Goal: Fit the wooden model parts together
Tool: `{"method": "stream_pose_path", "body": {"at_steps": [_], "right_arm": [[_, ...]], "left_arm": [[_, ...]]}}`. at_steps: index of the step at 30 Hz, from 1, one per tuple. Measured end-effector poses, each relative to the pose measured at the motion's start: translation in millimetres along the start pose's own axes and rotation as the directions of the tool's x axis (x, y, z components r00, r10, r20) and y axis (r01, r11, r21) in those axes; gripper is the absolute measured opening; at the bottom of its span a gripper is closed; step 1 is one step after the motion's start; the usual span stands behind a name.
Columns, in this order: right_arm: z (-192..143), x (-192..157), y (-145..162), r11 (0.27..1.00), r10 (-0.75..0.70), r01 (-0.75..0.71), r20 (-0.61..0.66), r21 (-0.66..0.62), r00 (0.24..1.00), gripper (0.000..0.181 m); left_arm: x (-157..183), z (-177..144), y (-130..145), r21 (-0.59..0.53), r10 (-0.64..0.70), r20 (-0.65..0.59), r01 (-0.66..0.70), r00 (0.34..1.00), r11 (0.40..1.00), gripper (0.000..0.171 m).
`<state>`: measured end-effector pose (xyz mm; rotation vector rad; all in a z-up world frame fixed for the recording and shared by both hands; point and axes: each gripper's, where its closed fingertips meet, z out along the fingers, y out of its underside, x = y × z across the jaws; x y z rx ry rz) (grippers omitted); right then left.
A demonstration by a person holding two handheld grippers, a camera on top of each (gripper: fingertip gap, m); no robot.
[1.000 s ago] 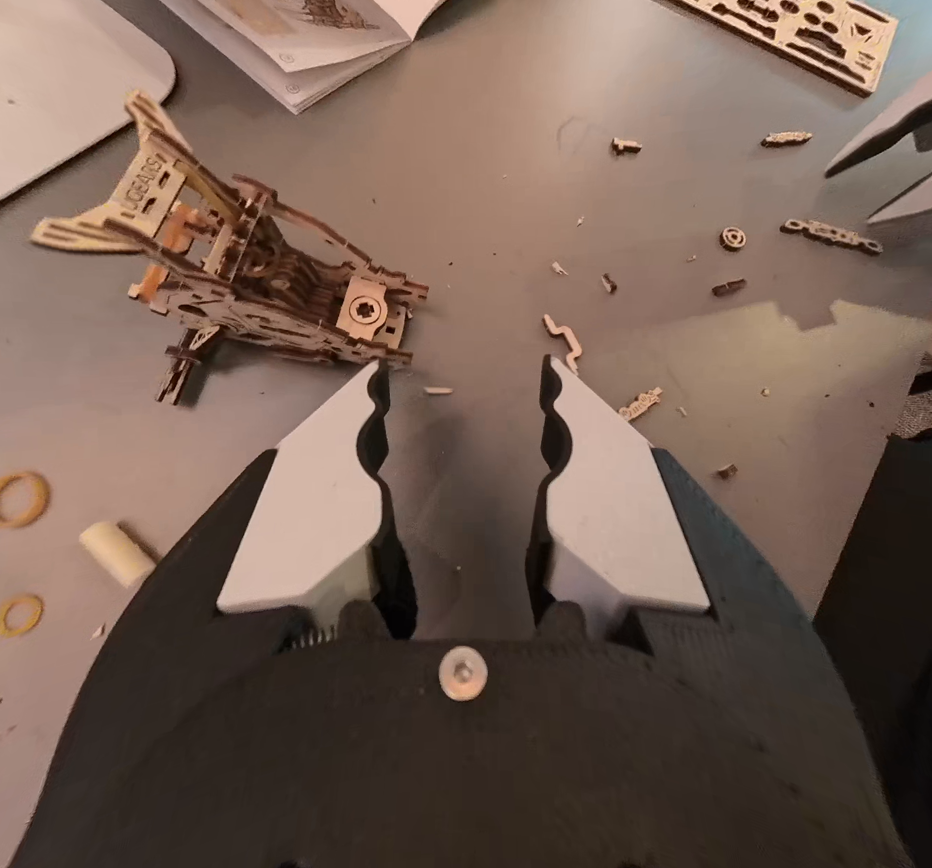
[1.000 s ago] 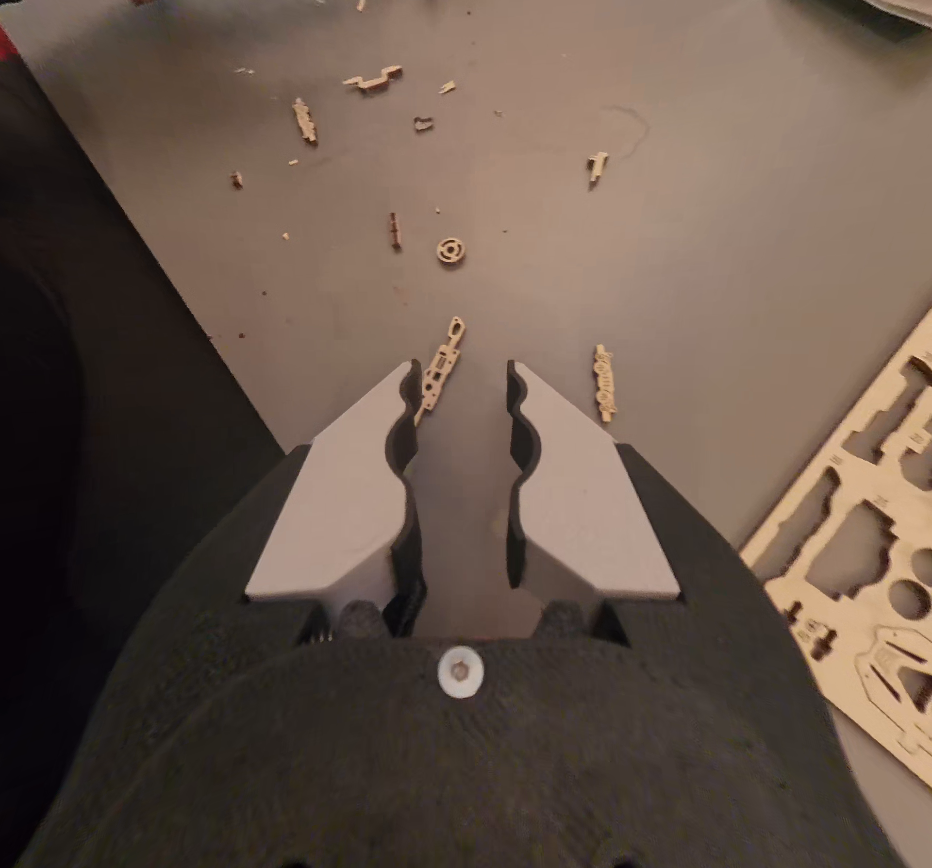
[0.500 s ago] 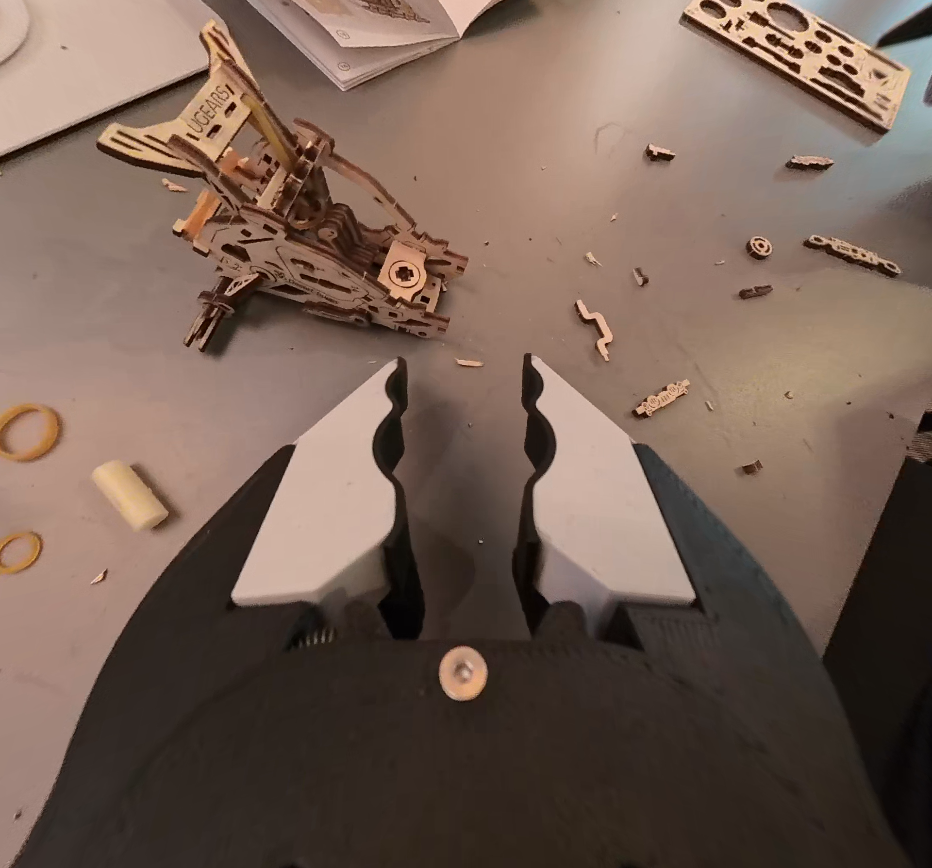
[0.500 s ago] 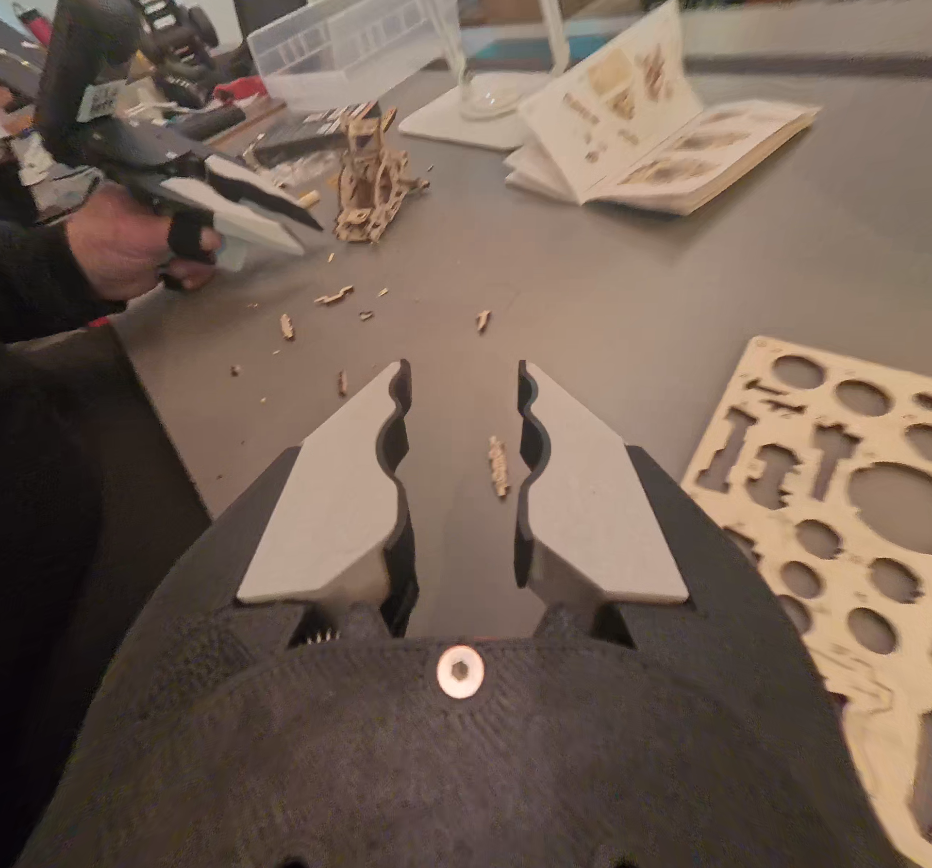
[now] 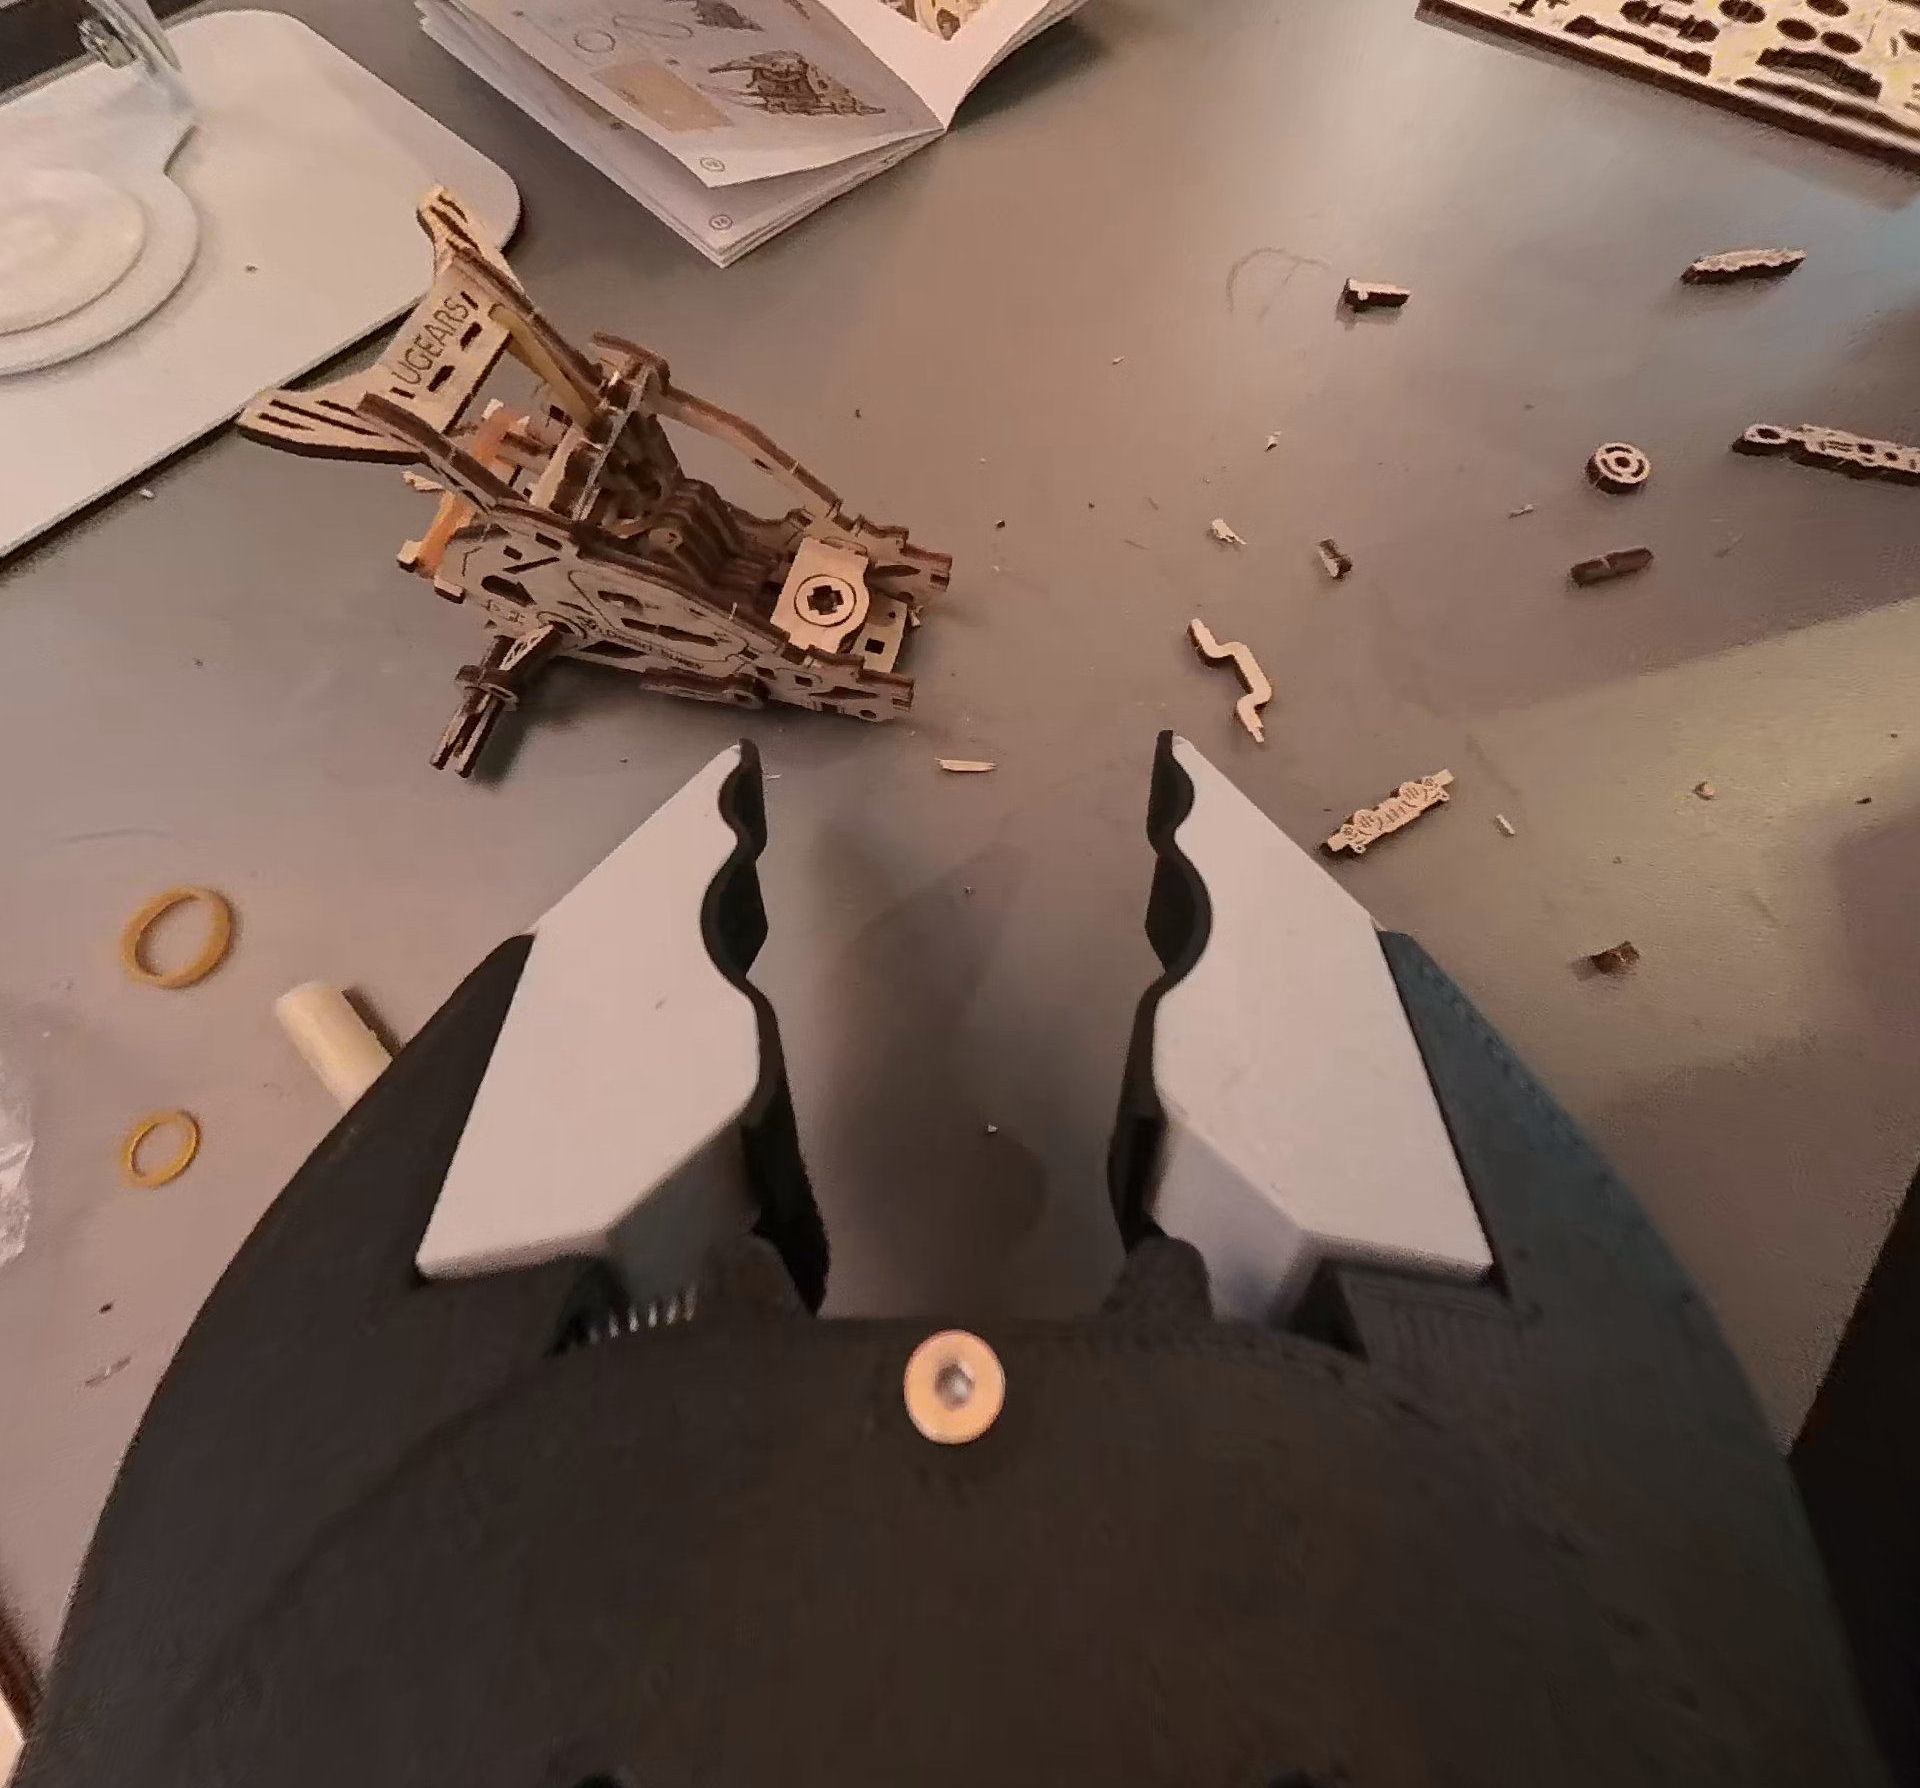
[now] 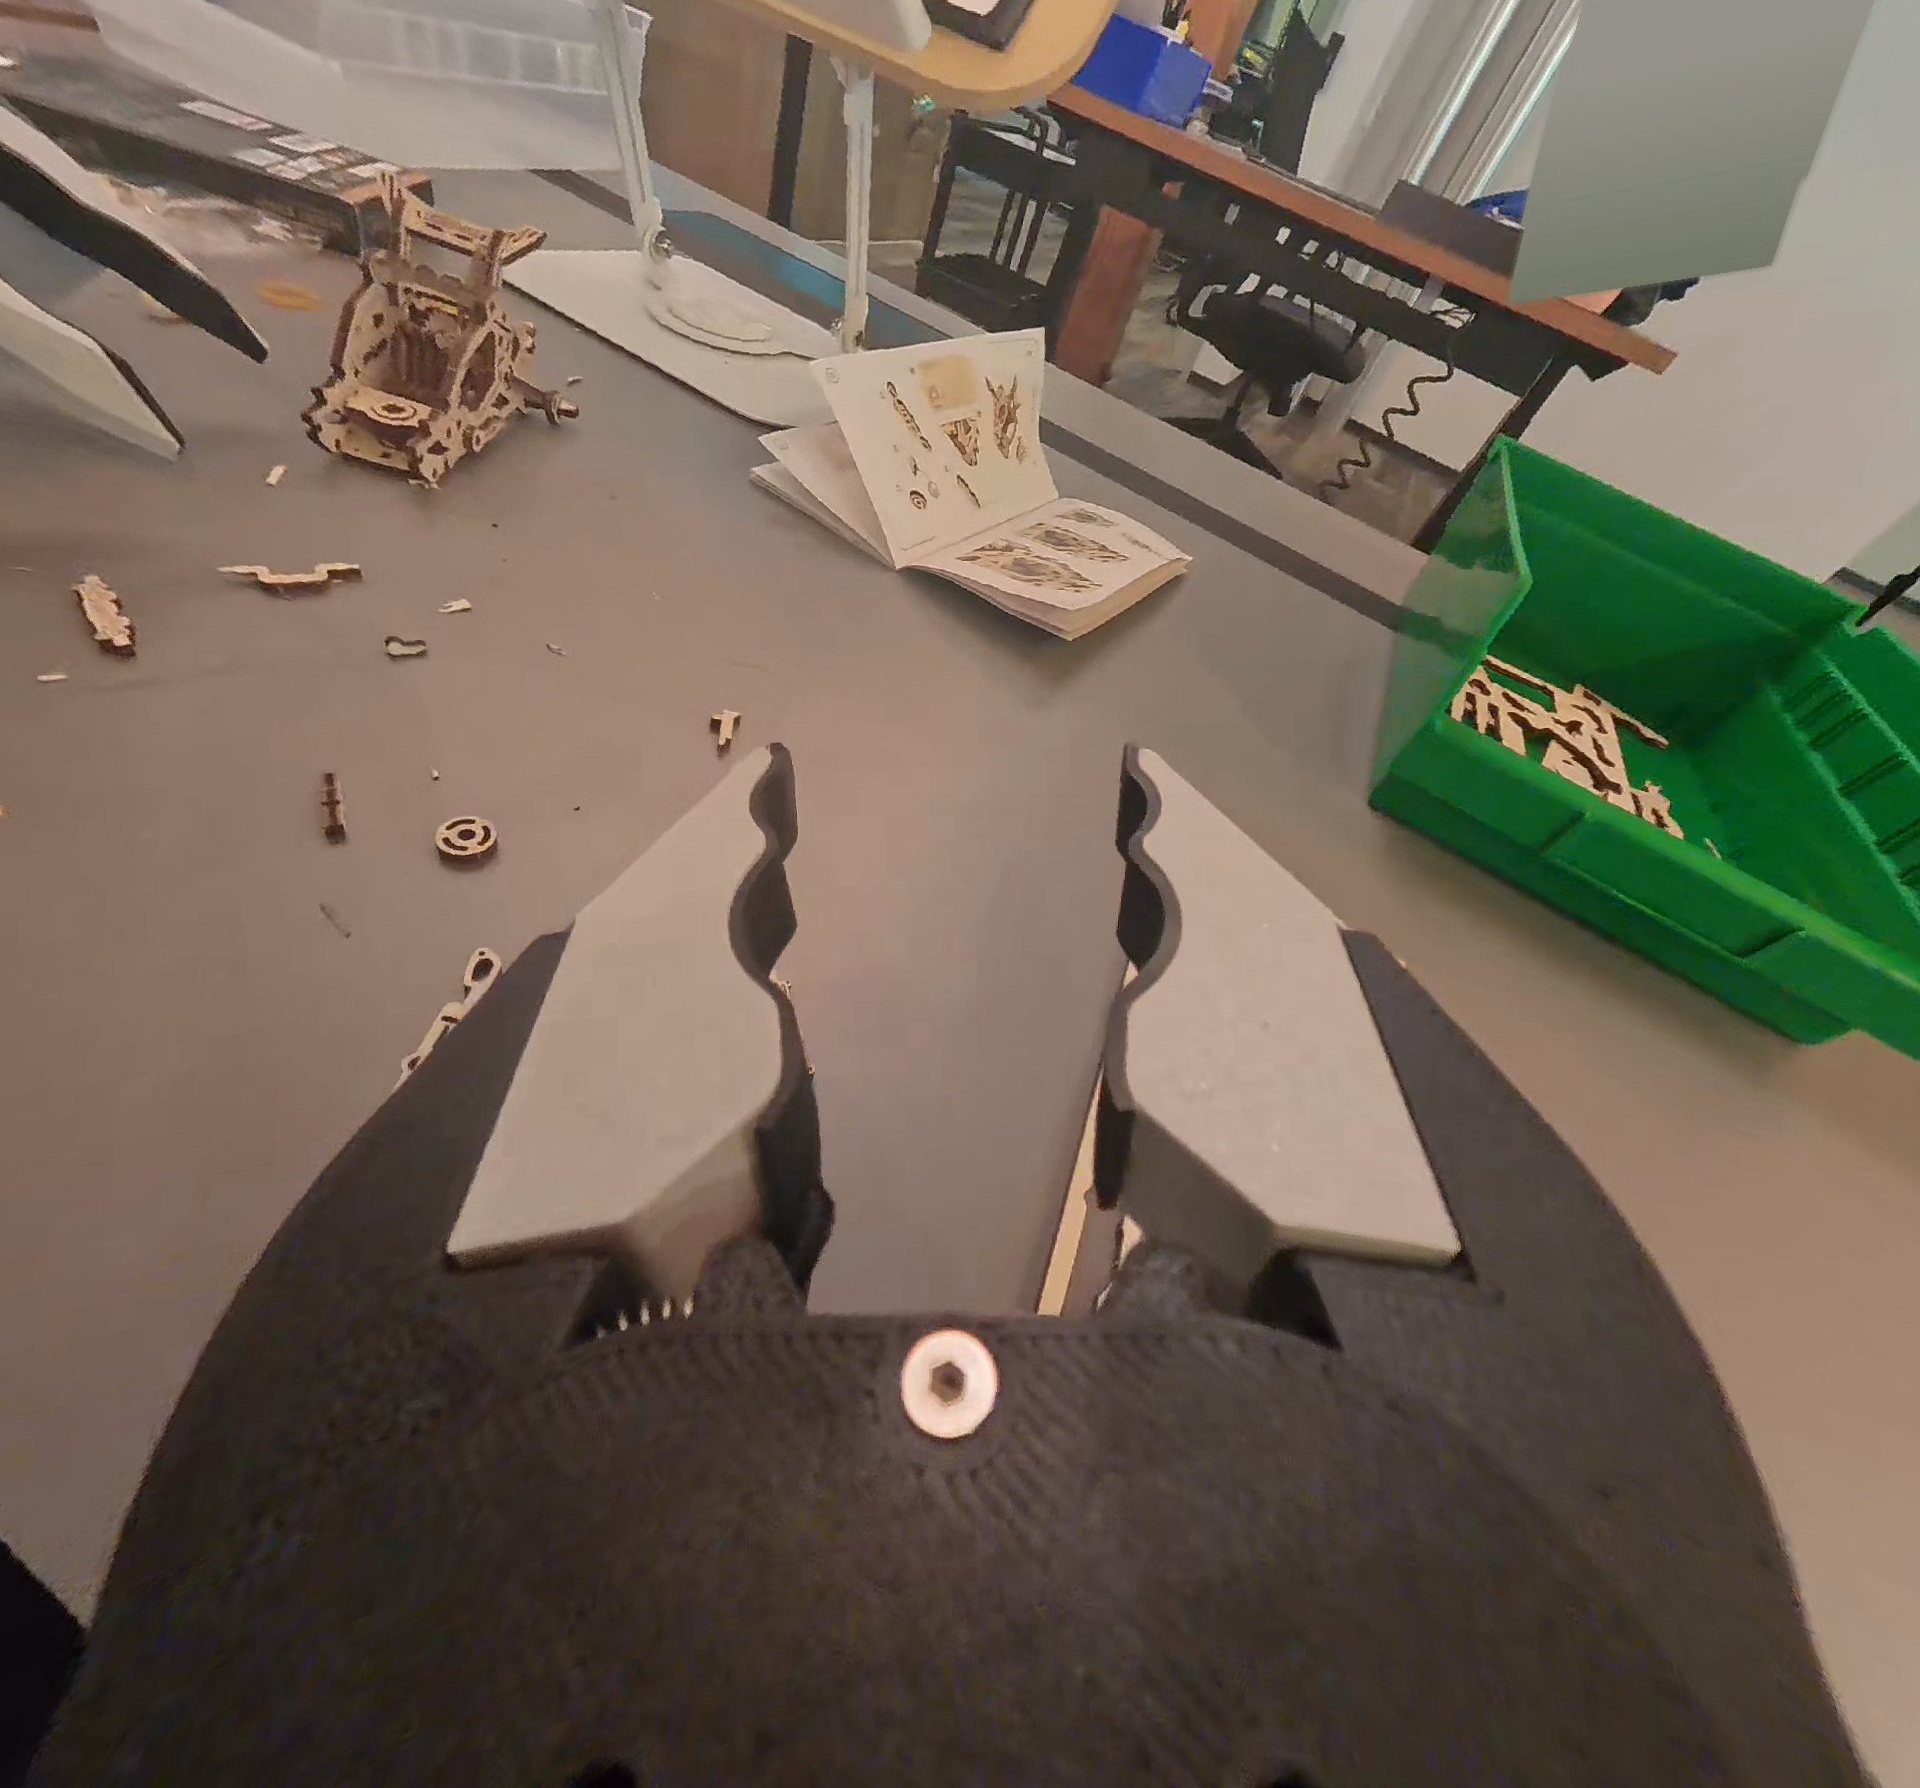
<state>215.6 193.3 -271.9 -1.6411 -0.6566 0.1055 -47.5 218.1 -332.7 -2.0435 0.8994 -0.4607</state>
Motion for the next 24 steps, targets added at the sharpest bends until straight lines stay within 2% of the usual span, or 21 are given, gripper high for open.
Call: {"method": "stream_pose_path", "body": {"at_steps": [24], "right_arm": [[0.8, -0.6, -0.3, 0.999, -0.047, 0.047, -0.034, 0.006, 0.998, 0.056]], "left_arm": [[0.9, 5.5, 6.0, -0.053, 0.032, 0.022, -0.031, 0.999, 0.998, 0.067]]}}
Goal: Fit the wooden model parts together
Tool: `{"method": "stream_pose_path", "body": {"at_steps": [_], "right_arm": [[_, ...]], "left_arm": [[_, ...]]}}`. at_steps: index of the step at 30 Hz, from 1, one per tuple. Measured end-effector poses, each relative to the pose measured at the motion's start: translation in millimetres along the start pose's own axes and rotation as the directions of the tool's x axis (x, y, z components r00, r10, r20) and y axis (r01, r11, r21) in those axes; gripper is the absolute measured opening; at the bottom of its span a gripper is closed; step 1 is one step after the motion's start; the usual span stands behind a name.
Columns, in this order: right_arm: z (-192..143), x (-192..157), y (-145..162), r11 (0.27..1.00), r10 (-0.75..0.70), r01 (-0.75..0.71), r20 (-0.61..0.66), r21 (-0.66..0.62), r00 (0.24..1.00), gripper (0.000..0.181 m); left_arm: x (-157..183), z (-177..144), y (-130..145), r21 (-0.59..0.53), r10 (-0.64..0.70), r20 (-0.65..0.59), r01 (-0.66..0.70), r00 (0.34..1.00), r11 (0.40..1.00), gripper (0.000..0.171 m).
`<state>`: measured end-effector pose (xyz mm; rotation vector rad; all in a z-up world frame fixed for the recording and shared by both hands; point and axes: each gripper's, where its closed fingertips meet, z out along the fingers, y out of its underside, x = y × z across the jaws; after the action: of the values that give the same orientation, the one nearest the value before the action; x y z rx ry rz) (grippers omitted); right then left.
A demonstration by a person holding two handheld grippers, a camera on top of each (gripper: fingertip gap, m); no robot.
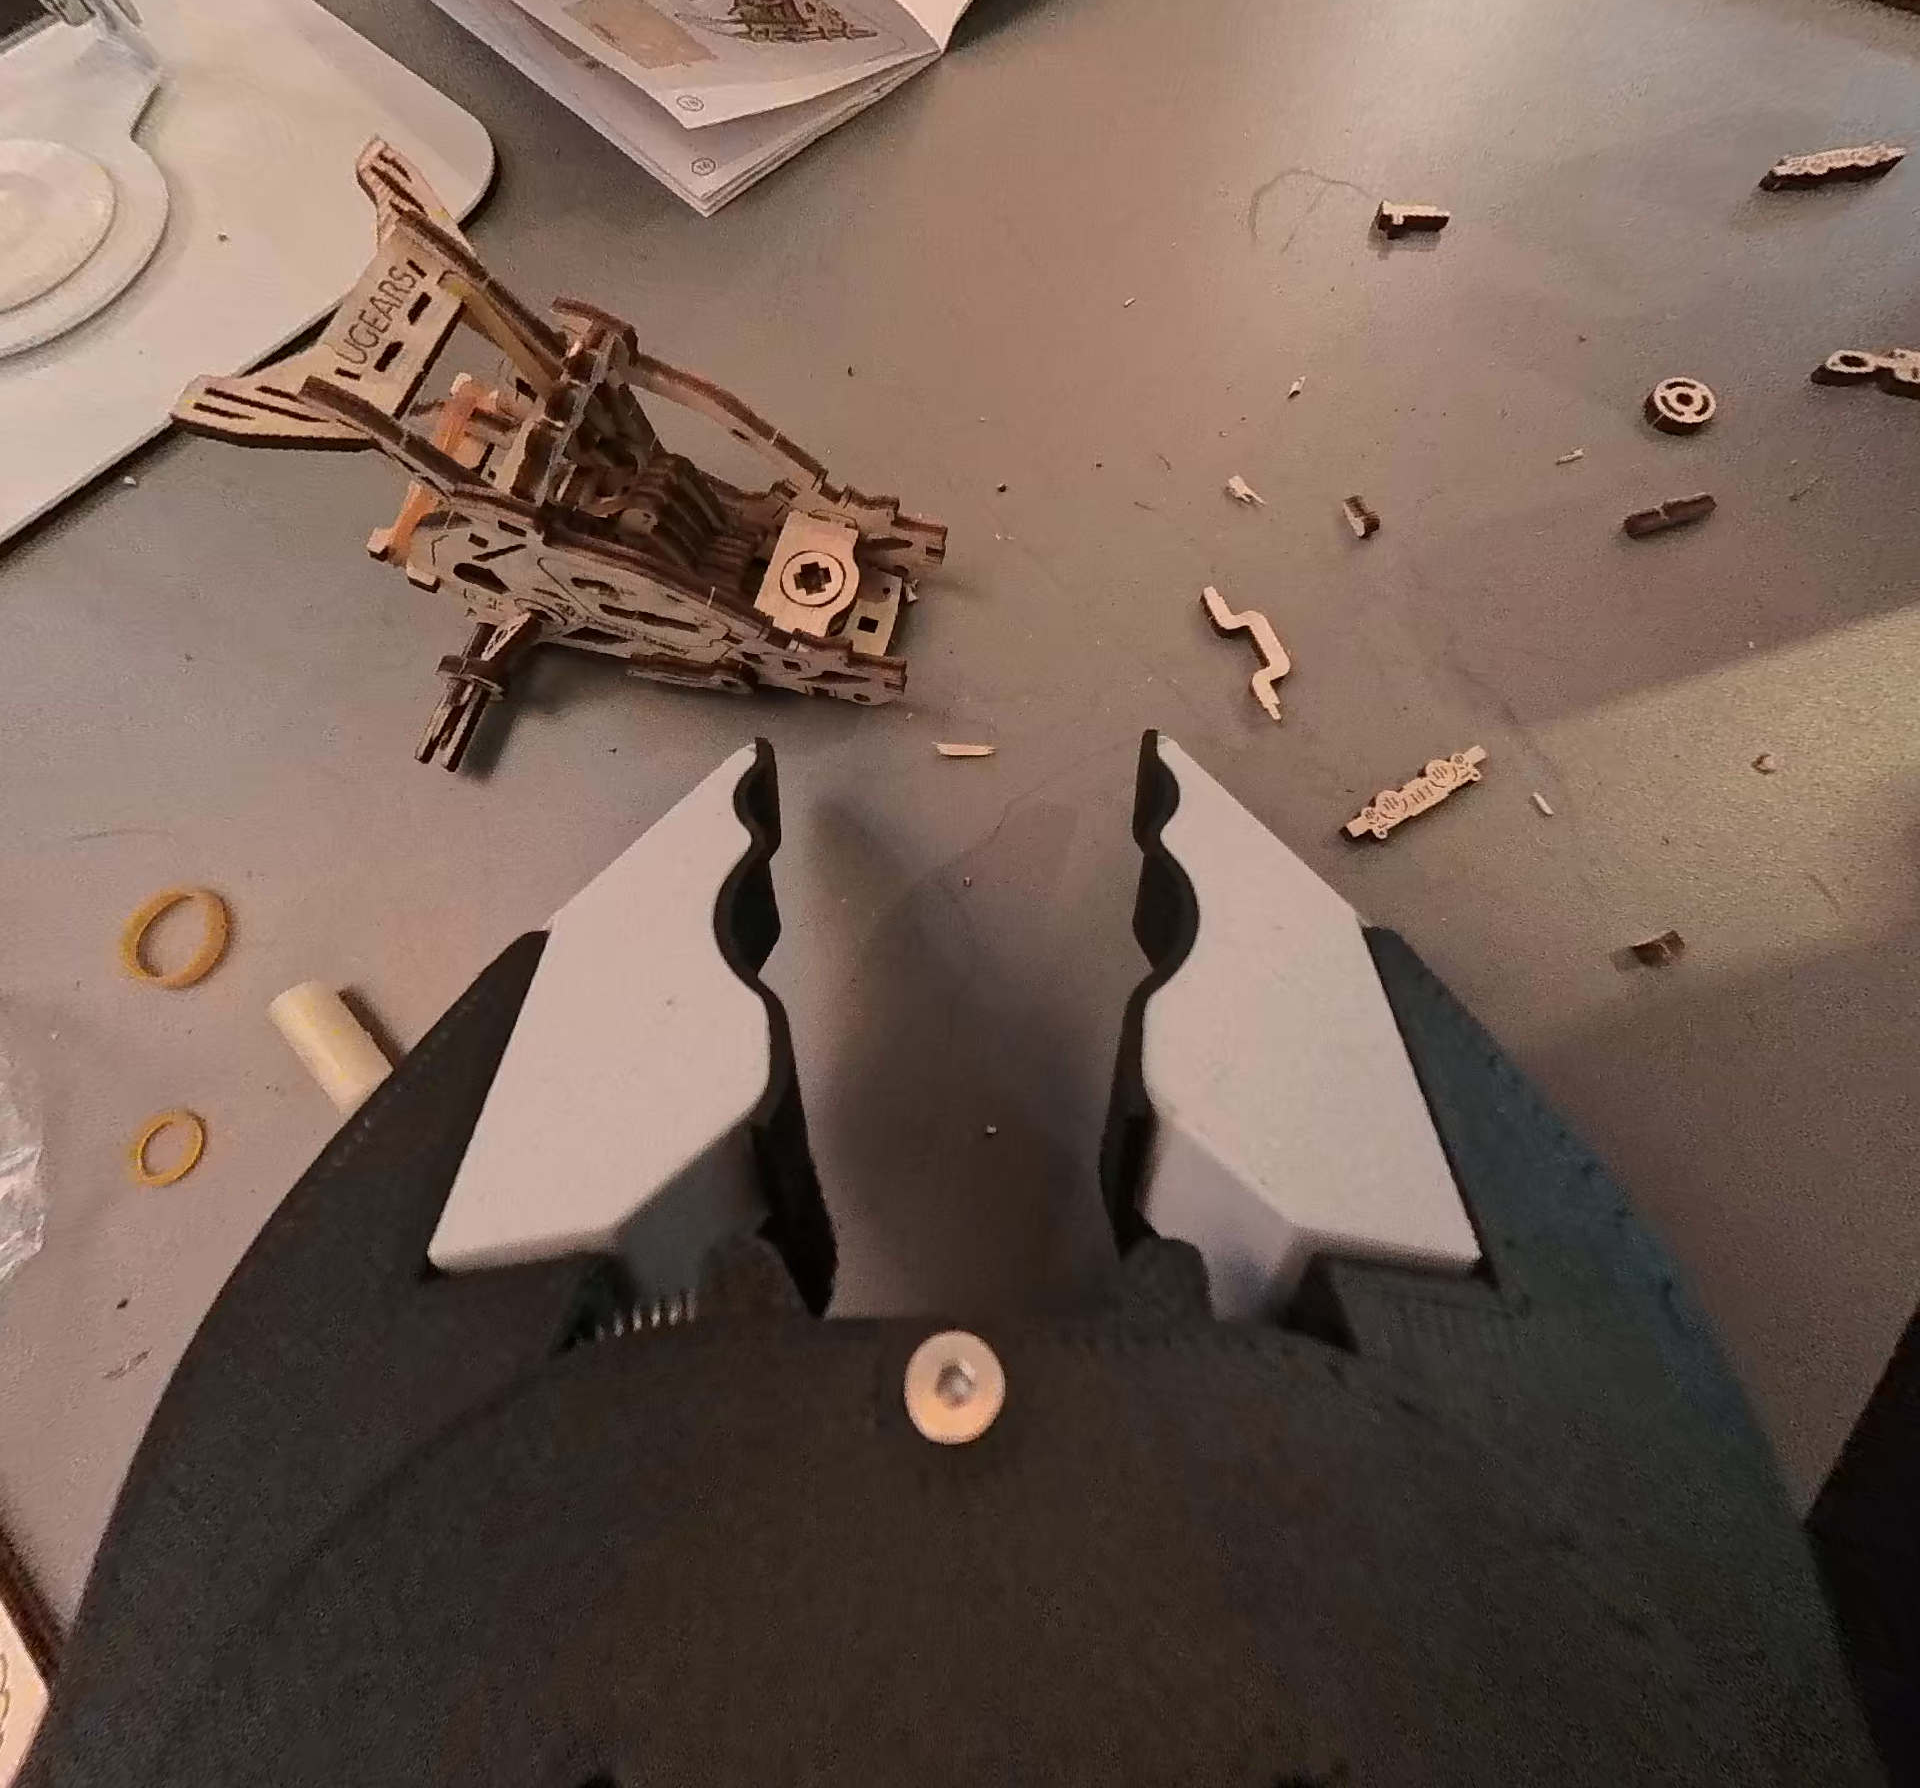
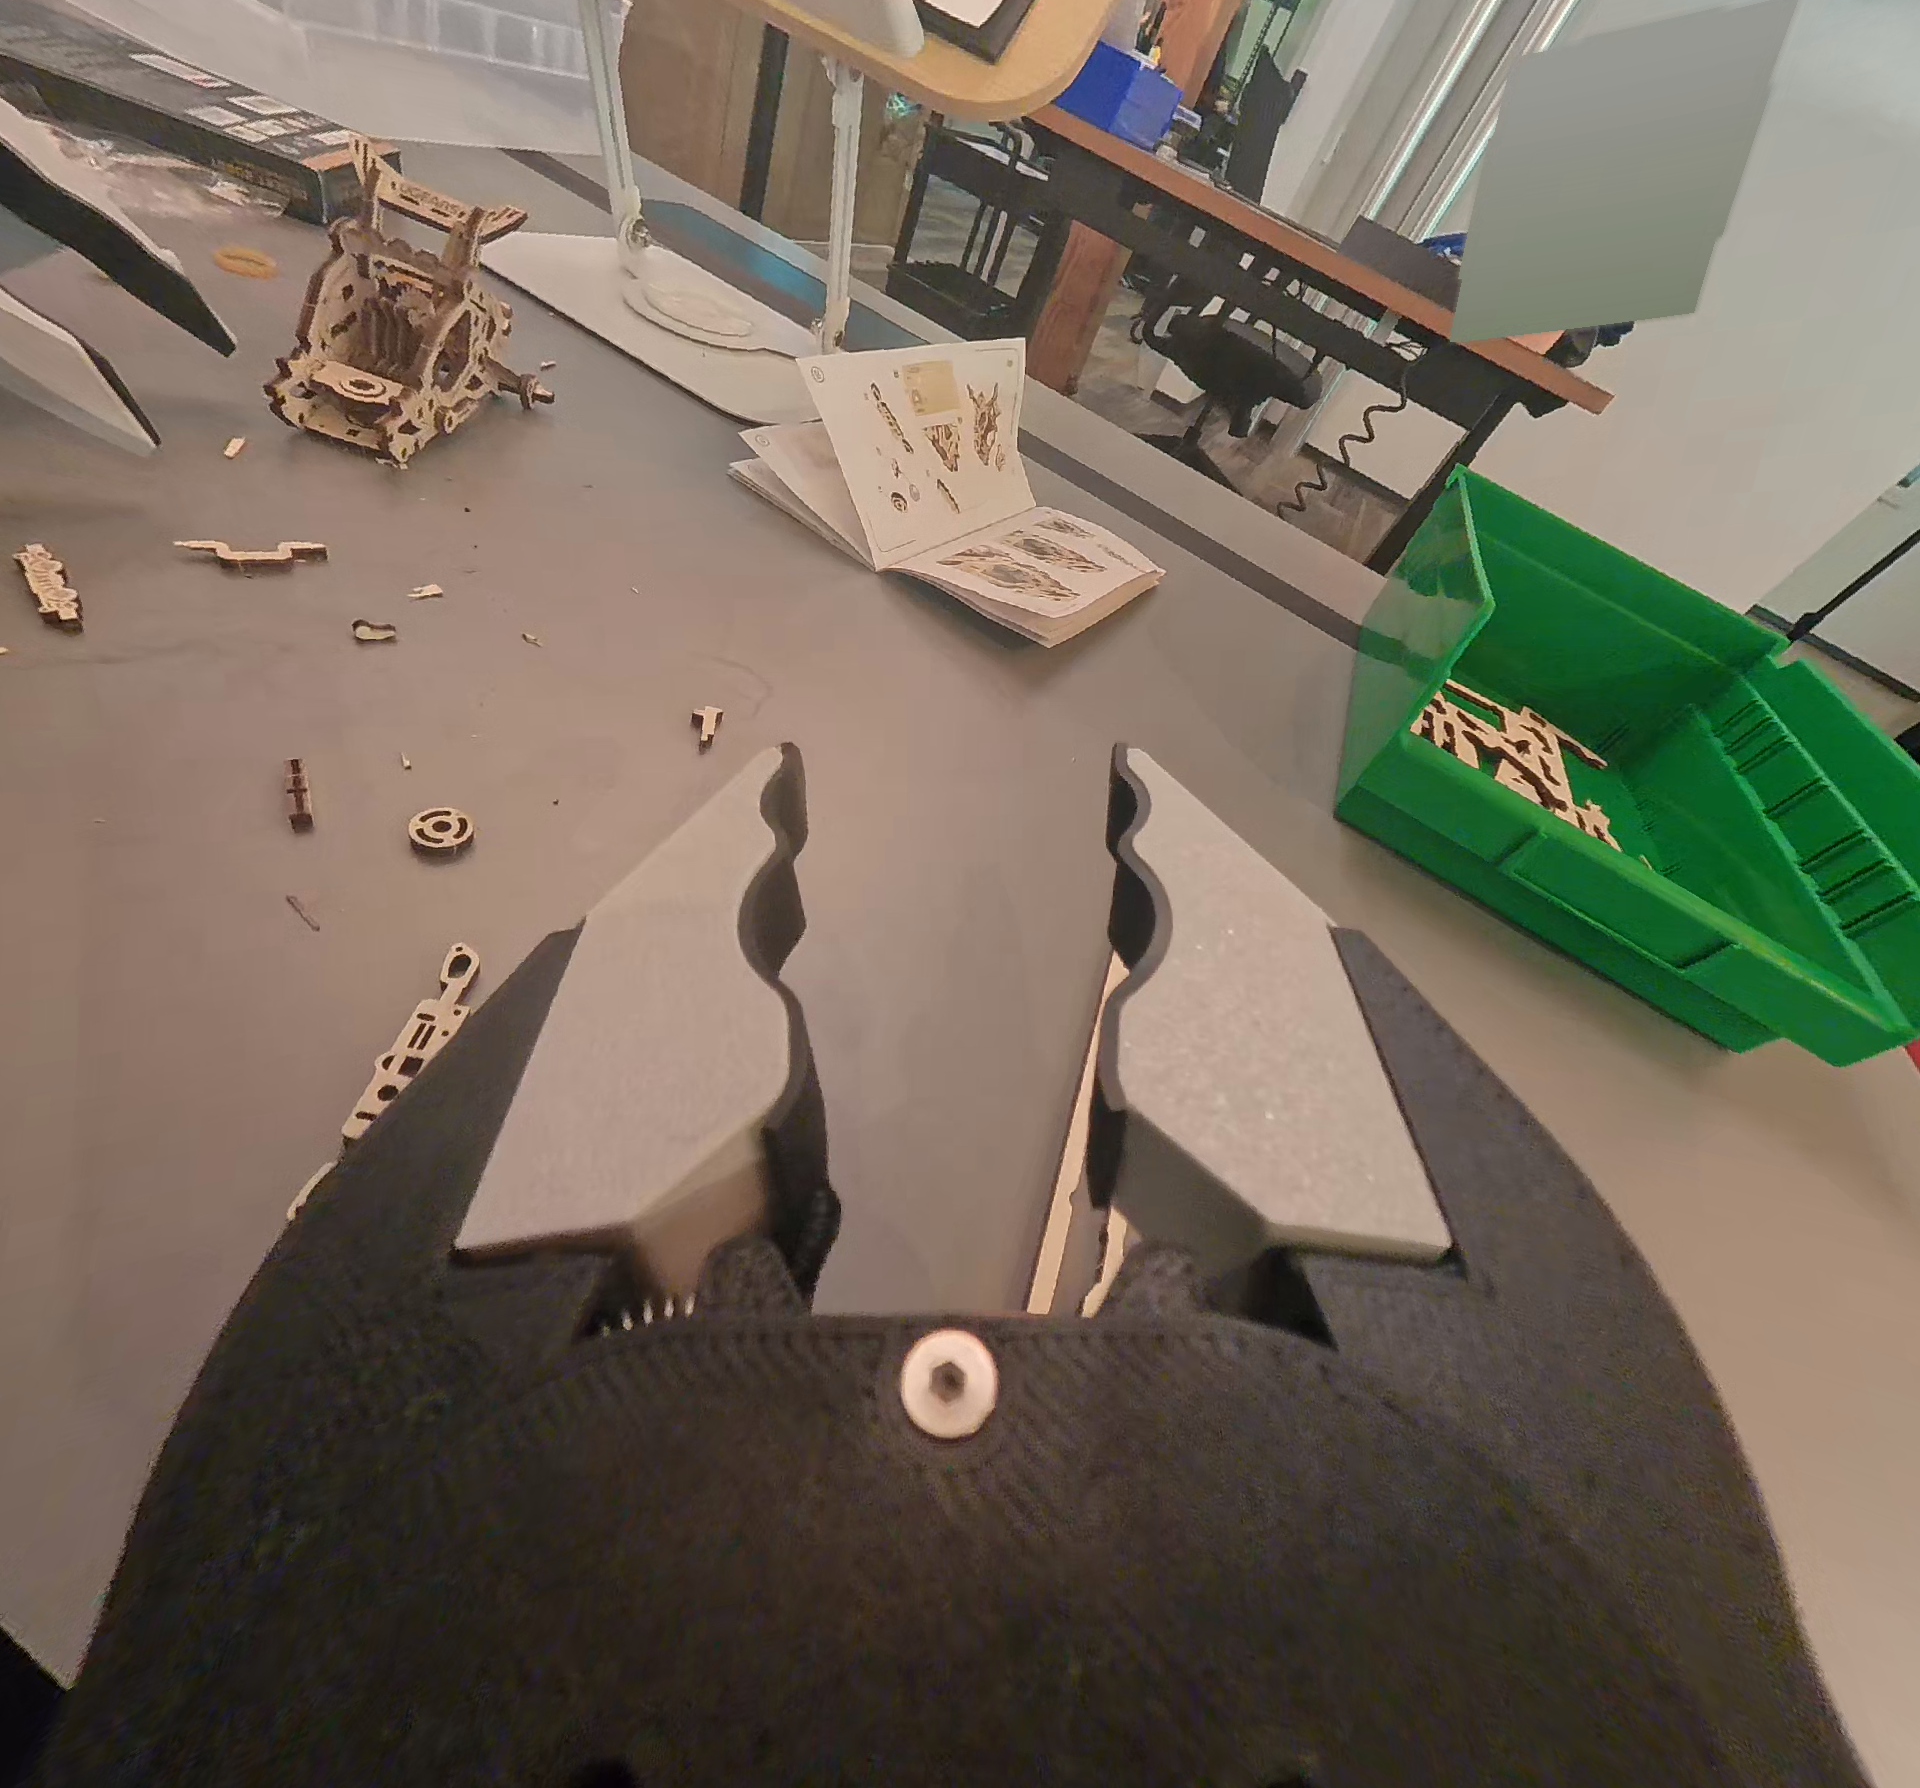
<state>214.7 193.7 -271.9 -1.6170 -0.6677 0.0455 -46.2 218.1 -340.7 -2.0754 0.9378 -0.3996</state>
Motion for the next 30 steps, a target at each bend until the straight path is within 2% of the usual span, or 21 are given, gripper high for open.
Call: {"method": "stream_pose_path", "body": {"at_steps": [30], "right_arm": [[-0.1, 0.4, -0.8, 1.000, -0.003, 0.003, -0.006, 0.006, 1.000, 0.054]], "left_arm": [[0.6, 1.1, 1.5, -0.011, 0.009, 0.000, -0.009, 1.000, 1.000, 0.062]]}}
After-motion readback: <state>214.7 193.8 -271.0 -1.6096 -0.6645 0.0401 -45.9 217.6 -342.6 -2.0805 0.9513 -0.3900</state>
